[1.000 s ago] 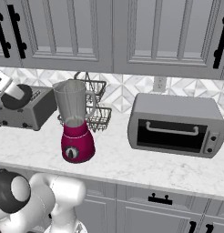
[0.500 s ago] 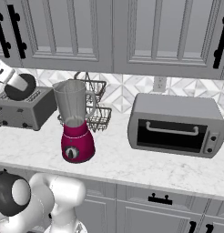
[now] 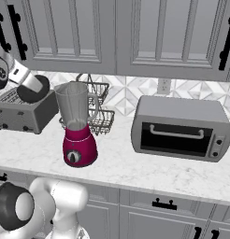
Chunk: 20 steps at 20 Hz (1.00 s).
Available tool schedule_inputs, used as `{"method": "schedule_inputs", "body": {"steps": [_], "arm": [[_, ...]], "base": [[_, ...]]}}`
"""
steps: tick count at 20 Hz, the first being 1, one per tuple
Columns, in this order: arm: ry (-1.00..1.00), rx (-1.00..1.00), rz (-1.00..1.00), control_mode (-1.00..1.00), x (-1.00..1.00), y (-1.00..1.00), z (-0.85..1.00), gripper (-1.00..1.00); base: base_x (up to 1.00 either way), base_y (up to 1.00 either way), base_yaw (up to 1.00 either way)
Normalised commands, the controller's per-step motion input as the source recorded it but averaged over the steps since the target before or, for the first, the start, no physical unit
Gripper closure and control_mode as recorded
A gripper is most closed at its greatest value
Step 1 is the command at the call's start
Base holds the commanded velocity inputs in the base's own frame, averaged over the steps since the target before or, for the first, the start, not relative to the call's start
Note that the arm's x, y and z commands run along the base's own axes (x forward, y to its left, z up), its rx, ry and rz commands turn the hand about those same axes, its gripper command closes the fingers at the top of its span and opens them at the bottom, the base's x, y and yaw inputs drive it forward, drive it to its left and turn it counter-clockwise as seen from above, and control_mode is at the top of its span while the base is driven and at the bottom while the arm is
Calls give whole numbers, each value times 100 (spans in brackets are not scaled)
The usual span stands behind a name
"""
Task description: Close the lid blender by securely placing the lid on top.
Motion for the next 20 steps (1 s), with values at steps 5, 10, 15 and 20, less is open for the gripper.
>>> {"method": "schedule_inputs", "body": {"steps": [5,10,15,20], "arm": [[0,0,0,-100,2,-49,0,100],[0,0,0,-100,10,-43,0,100],[0,0,0,-100,28,-36,0,100],[0,0,0,-100,34,-21,0,100]], "base": [[0,0,0],[0,0,0],[0,0,0],[0,0,0]]}}
